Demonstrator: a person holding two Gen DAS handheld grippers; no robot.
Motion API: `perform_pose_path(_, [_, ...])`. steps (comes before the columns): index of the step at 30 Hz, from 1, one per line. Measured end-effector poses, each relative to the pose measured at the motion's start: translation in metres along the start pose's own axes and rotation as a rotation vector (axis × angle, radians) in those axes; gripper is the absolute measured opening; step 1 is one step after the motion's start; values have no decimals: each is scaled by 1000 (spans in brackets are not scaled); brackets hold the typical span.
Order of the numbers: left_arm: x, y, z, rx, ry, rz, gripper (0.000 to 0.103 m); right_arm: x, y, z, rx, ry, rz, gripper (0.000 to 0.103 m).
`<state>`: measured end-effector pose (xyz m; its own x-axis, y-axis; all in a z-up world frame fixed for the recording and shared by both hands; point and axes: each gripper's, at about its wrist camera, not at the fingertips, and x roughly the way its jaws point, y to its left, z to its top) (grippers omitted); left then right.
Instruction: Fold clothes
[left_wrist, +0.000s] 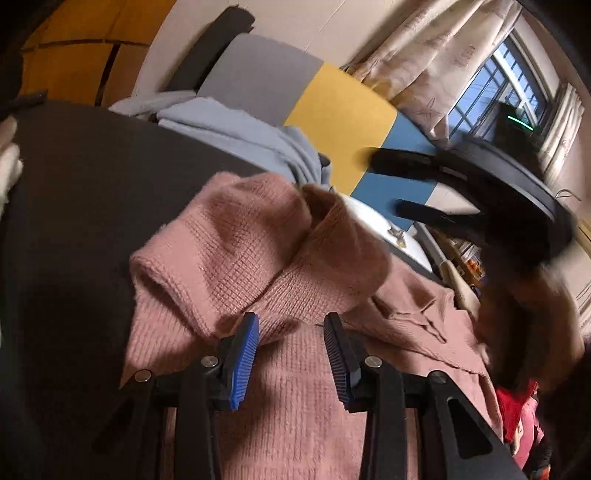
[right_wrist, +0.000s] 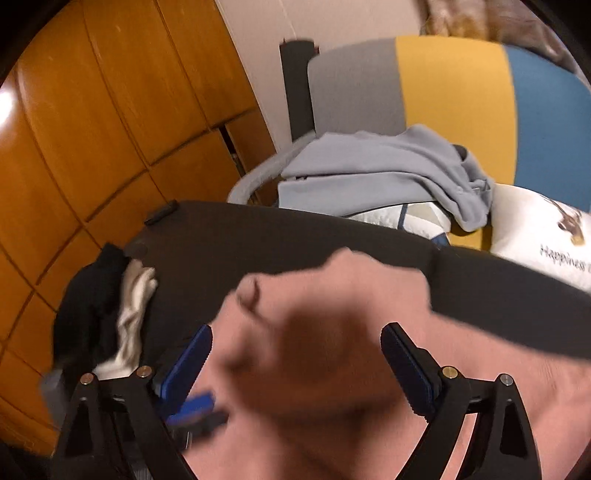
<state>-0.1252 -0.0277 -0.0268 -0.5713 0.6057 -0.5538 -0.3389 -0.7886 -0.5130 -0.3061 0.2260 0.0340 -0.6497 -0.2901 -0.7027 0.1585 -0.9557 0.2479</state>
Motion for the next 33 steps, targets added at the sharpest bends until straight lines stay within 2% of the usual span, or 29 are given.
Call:
perform_pose_path(3, [-10,2,-7,-12,-26,-28,40,38,1,21,-5,87,-74,94])
perform_pose_path(4, [-8,5,-9,-29,-11,-38,41,49,3,25,-15,118,-103,90])
perform_pose_path(6, [-1,15,-14,-81,35,-47,41,71,4,29,-25,192,-154,68])
perform_pose_path(8, [3,23,-14,-116,47,-70,41,91,4,27,-22,280,-194,21])
perform_pose_path(9, [3,22,-14,-113,45,-70,41,95,3,23,-26,299,-217,15])
perform_pose_path(11, [4,21,-15,-101,43,-76,43,101,-1,15,-38,325,-262,13])
perform_pose_path(14, [5,22,-16,-103,43,-91,44,93,-7,8,-7,310,-250,12])
perform_pose_path(22, [3,30,-19,-111,41,-99,44,44,-29,10,114,180,-186,8])
perform_pose_path(24, [4,29,-19,-106,44,-94,44,31,-39,4,163,148,-146,8])
perform_pose_path(25, [4,29,-20,-103,45,-90,44,25,-43,0,185,124,-112,9])
perform_pose_path(28, [1,31,-20,-106,44,-94,44,13,-32,1,153,93,-86,13])
perform_pose_path(30, [0,32,-20,-109,43,-98,44,14,-17,10,112,84,-133,48])
perform_pose_path(31, [-1,32,-20,-110,43,-100,44,17,-8,14,84,81,-153,96])
perform_pose_path(32, [-1,32,-21,-113,42,-104,44,21,1,17,55,77,-171,102])
perform_pose_path(33, [1,32,-20,-116,41,-108,44,25,10,21,26,74,-189,102])
